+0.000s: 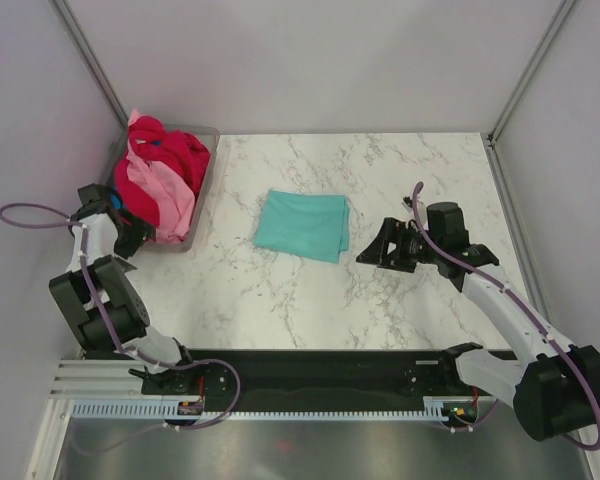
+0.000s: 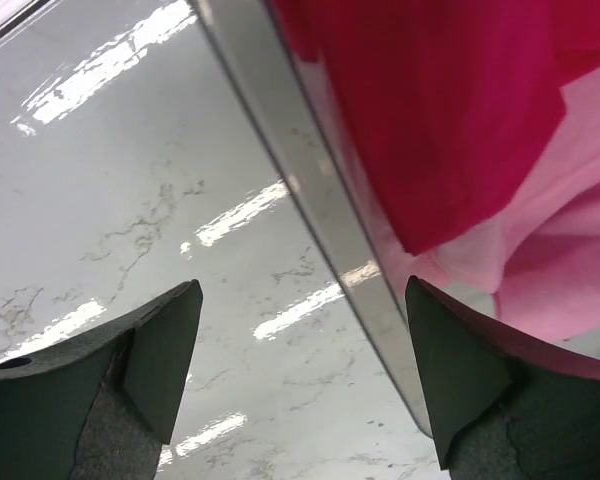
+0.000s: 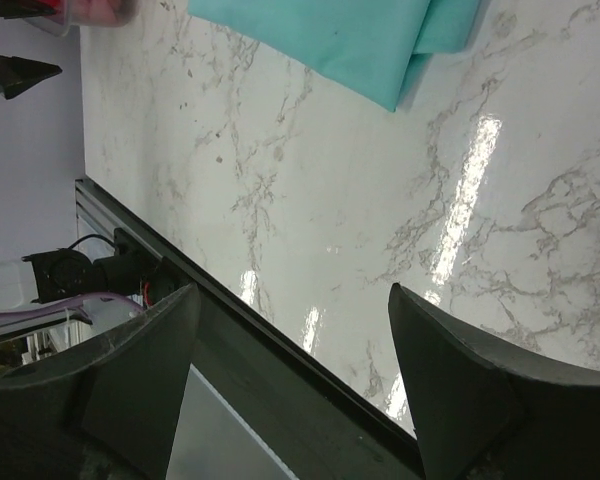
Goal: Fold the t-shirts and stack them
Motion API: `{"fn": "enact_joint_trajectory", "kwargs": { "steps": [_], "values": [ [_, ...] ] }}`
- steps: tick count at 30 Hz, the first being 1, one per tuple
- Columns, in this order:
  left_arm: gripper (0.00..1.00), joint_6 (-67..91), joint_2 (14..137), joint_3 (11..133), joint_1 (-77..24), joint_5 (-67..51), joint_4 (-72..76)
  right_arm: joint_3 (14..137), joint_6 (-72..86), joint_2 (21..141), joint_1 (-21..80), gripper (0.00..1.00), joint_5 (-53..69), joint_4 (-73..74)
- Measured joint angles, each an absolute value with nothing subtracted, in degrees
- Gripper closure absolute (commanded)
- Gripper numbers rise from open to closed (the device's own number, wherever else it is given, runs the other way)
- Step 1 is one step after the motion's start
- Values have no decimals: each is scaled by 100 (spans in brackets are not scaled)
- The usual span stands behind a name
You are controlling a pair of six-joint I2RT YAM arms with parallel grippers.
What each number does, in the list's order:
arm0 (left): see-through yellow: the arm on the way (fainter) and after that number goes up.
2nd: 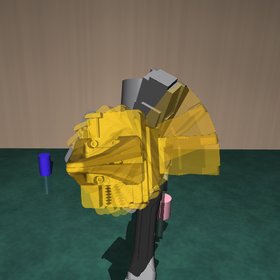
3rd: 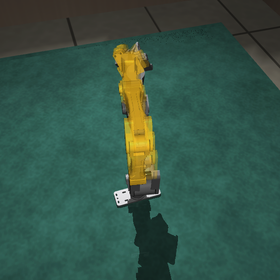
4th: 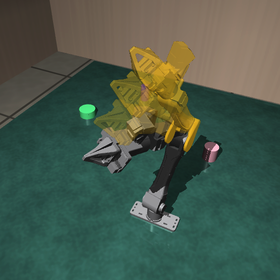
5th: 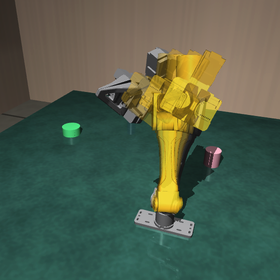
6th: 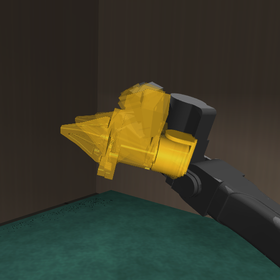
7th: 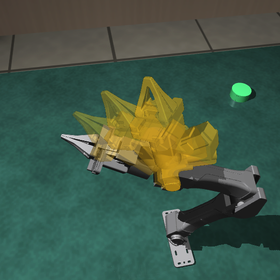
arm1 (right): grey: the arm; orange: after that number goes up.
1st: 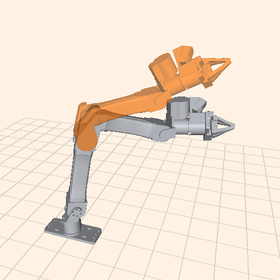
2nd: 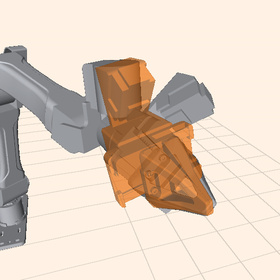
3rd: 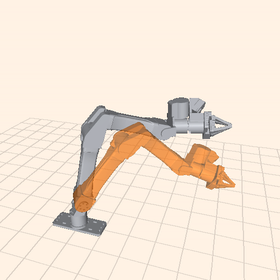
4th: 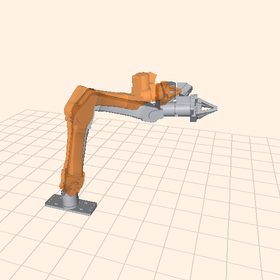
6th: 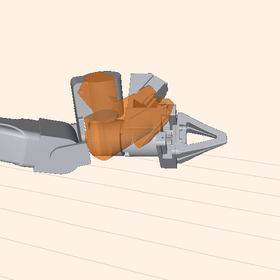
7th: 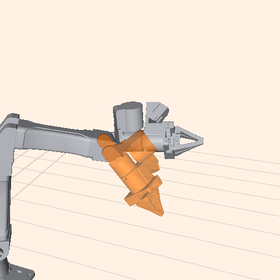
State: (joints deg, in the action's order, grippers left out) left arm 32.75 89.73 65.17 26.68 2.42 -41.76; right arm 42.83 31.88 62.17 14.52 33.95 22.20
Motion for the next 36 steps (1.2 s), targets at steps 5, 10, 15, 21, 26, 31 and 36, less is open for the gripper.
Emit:
{"fn": "enact_joint_trajectory", "kwargs": {
  "steps": [5,10,15,21,26,31,36],
  "values": [
    [5,3454,8479,6097,2788,336,-3986,4237,3009,6189,1452,15,3310,2473],
    [10,3577,8377,6219,2786,447,-3800,4237,2886,6193,1452,15,3310,2541],
    [19,3669,9203,6383,2821,392,-3605,4237,2764,6195,1452,15,3310,2626],
    [97,4018,9524,6390,2928,185,-3389,4165,2652,6184,1452,15,3312,2707],
    [98,4185,9028,5859,3214,-176,-3157,4136,2609,6160,1452,15,3319,2770],
    [93,3966,7349,4849,3979,-639,-3861,4110,2609,5972,1452,15,3378,2779],
    [35,3645,5760,4877,4615,-543,-5452,3850,2707,5588,1452,15,3487,2792]
  ]
}}
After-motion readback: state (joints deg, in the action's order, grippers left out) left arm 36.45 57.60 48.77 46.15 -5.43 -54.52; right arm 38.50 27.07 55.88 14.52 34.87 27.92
